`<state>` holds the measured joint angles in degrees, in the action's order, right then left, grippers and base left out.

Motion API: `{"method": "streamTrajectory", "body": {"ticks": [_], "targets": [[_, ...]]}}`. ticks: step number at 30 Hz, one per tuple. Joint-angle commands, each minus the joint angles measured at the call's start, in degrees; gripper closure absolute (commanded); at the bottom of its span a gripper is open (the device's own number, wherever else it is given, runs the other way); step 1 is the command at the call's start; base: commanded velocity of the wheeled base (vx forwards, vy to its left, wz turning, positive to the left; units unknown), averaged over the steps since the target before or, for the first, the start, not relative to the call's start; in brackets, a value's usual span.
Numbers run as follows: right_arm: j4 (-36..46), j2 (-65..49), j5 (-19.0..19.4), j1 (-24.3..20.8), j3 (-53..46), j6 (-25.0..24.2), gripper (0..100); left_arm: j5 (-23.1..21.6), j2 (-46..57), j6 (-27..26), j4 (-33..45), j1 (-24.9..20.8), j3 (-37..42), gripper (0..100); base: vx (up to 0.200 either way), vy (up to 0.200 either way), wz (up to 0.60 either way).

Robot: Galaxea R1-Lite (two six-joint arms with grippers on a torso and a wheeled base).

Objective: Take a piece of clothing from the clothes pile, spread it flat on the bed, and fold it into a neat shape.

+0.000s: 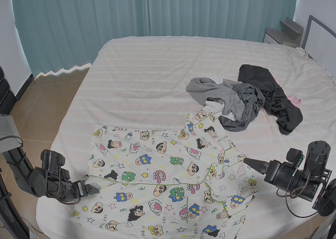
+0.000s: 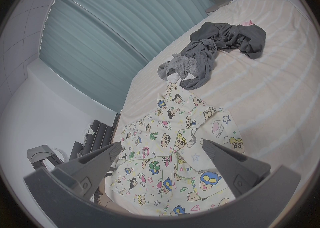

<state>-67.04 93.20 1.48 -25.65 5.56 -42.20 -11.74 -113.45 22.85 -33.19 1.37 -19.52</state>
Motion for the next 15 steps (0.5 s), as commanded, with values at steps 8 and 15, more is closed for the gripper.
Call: {"method": "streamTrajectory", "body": {"ticks": [8,15], "targets": [[-0.02,0.32,0.02,-0.02,-0.37,0.02,0,0.14,1.56,-0.26,-0.12,-1.45,1.85,0,0.000,0.000,0.00],[-0.02,0.32,0.02,-0.02,-0.37,0.02,0,0.05,1.39,0.09,-0.03,-1.63,2.03,100,0.000,0.000,0.00]]}}
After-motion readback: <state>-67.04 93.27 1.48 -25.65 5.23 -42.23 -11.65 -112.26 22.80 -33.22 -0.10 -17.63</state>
